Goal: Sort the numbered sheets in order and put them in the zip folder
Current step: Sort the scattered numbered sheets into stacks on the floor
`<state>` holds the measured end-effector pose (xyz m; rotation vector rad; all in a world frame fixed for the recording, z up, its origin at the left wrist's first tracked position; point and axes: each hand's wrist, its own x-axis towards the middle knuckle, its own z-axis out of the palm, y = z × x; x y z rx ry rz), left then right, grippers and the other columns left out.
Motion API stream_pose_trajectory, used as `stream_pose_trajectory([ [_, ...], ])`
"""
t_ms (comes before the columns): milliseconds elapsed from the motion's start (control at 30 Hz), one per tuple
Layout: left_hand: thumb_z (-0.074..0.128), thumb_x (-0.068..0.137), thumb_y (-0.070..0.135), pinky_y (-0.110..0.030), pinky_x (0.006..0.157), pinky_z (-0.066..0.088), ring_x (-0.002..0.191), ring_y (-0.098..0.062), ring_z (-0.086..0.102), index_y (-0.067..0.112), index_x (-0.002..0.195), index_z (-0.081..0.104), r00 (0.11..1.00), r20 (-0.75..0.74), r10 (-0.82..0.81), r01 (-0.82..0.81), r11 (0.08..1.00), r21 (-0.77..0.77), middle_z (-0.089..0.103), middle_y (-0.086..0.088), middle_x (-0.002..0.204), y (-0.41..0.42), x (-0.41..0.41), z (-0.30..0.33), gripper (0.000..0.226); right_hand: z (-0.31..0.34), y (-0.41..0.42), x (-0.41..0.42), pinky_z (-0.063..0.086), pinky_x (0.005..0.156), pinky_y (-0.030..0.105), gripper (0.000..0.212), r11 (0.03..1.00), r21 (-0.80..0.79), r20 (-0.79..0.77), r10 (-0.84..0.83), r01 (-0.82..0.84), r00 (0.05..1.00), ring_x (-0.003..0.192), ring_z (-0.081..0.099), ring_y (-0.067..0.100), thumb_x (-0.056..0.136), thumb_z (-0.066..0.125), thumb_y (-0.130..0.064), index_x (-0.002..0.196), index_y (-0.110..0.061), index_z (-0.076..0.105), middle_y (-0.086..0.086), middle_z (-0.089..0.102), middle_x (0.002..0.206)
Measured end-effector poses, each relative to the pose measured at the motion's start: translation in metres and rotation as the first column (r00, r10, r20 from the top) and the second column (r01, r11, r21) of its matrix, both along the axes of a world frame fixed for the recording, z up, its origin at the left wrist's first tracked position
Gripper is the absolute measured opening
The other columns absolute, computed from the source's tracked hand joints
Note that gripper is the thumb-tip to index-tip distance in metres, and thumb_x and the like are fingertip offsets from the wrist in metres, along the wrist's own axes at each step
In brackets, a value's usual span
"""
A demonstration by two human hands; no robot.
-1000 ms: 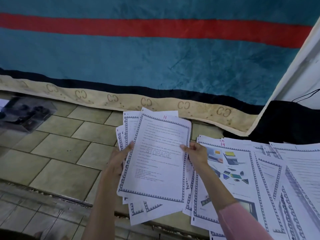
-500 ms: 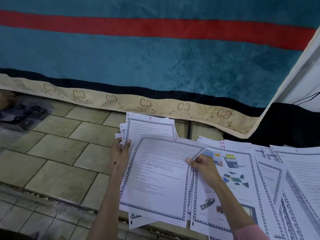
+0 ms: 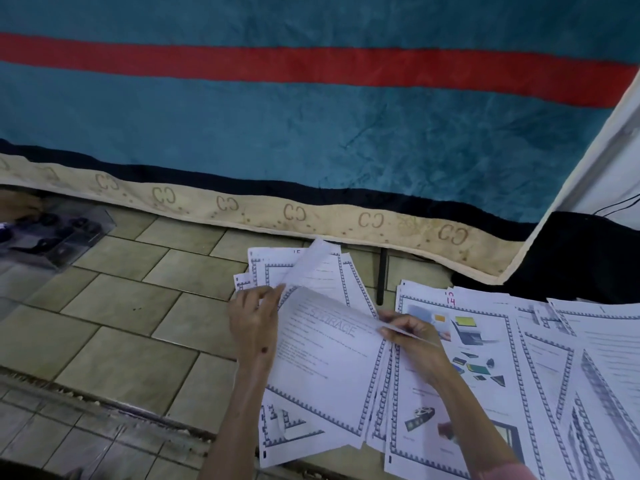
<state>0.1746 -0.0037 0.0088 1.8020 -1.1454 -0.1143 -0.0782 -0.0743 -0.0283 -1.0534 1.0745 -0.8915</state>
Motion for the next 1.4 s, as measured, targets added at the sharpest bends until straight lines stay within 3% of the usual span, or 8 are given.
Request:
stream_pose_trajectory([
  [167, 0.051, 0.095, 0.022, -0.004, 0.063, 0.041, 0.076, 0.010, 0.058, 0.018, 0.087, 0.064, 0.990, -0.024, -0.141, 0.141, 0.990, 0.012, 0.065, 0.027, 0.075, 0.006, -0.014, 0.010, 0.015, 0.001, 0.000, 0.000, 0.046, 0.079, 0.018, 0.039, 0.999, -0.029, -0.034, -0.042, 0.041, 0.999, 0.101, 0.063, 0.009, 0.077, 0.074, -0.011, 0.114, -0.015, 0.062, -0.006, 0.068, 0.107],
  [367, 0.052, 0.074, 0.066, 0.000, 0.060, 0.038, 0.083, 0.013, 0.052, 0.039, 0.108, 0.054, 0.931, -0.248, -0.267, 0.319, 0.927, 0.198, 0.058, 0.026, 0.095, 0.012, -0.013, 0.023, 0.043, 0.001, -0.001, 0.004, 0.052, 0.092, 0.031, 0.045, 0.998, 0.036, 0.042, -0.061, 0.060, 0.997, 0.102, 0.066, 0.018, 0.066, 0.083, -0.021, 0.106, -0.008, 0.065, 0.004, 0.071, 0.109],
  [500, 0.068, 0.083, 0.016, -0.006, 0.053, 0.041, 0.088, -0.015, 0.061, 0.010, 0.111, 0.063, 0.937, -0.348, -0.023, 0.138, 0.940, 0.311, 0.060, 0.005, 0.089, 0.011, -0.005, 0.047, 0.029, 0.002, -0.002, 0.004, 0.055, 0.078, 0.019, 0.063, 0.995, 0.061, 0.129, -0.092, 0.085, 0.987, 0.102, 0.065, 0.014, 0.061, 0.087, -0.026, 0.114, -0.011, 0.058, 0.004, 0.070, 0.110],
  [833, 0.085, 0.060, 0.011, -0.014, 0.051, 0.053, 0.062, 0.000, 0.067, 0.014, 0.089, 0.066, 0.803, -0.588, -0.095, 0.121, 0.993, 0.005, 0.068, 0.006, 0.081, 0.002, -0.021, 0.151, 0.035, 0.063, -0.003, -0.008, 0.054, 0.085, 0.034, 0.109, 0.994, 0.075, 0.350, 0.051, -0.082, 0.935, 0.108, 0.059, 0.024, 0.043, 0.075, -0.074, 0.128, -0.011, 0.050, 0.009, 0.061, 0.119],
  [1000, 0.075, 0.077, 0.020, -0.008, 0.066, 0.051, 0.103, -0.019, 0.064, 0.010, 0.112, 0.064, 0.707, -0.680, -0.195, 0.356, 0.929, 0.103, 0.066, 0.001, 0.103, -0.027, -0.059, 0.106, 0.037, 0.100, -0.006, -0.048, 0.056, 0.054, 0.025, 0.025, 0.989, -0.138, -0.131, -0.078, 0.060, 0.988, 0.071, 0.072, 0.012, 0.076, 0.075, -0.017, 0.099, -0.019, 0.065, -0.003, 0.075, 0.087],
  [1167, 0.055, 0.091, 0.039, -0.044, 0.104, 0.036, 0.134, -0.037, 0.032, 0.003, 0.140, 0.031, 0.974, -0.193, 0.123, 0.037, 0.748, 0.663, 0.033, -0.019, 0.145, -0.026, -0.034, 0.032, 0.065, 0.062, 0.003, -0.111, 0.049, 0.057, 0.032, 0.026, 0.968, -0.147, -0.667, -0.249, 0.203, 0.703, 0.083, 0.064, 0.036, 0.073, 0.077, -0.004, 0.096, -0.001, 0.063, 0.022, 0.066, 0.087],
  [1333, 0.061, 0.087, 0.016, -0.045, 0.098, 0.038, 0.126, -0.040, 0.036, -0.003, 0.134, 0.030, 0.956, -0.119, 0.267, -0.111, 0.709, 0.696, 0.036, -0.026, 0.136, -0.017, -0.020, 0.004, 0.059, 0.041, 0.015, -0.088, 0.041, 0.091, 0.051, 0.060, 0.940, -0.257, -0.916, -0.311, 0.222, 0.254, 0.116, 0.045, 0.047, 0.076, 0.066, 0.006, 0.131, 0.005, 0.042, 0.032, 0.049, 0.128],
  [1400, 0.064, 0.085, 0.014, -0.043, 0.093, 0.042, 0.122, -0.039, 0.041, -0.003, 0.131, 0.033, 0.957, -0.122, 0.264, -0.118, 0.735, 0.667, 0.041, -0.026, 0.132, -0.019, -0.021, -0.003, 0.058, 0.043, 0.024, -0.050, 0.037, 0.100, 0.049, 0.059, 0.907, -0.421, -0.869, -0.409, 0.018, 0.280, 0.126, 0.038, 0.041, 0.083, 0.060, 0.001, 0.138, -0.002, 0.040, 0.023, 0.045, 0.137],
])
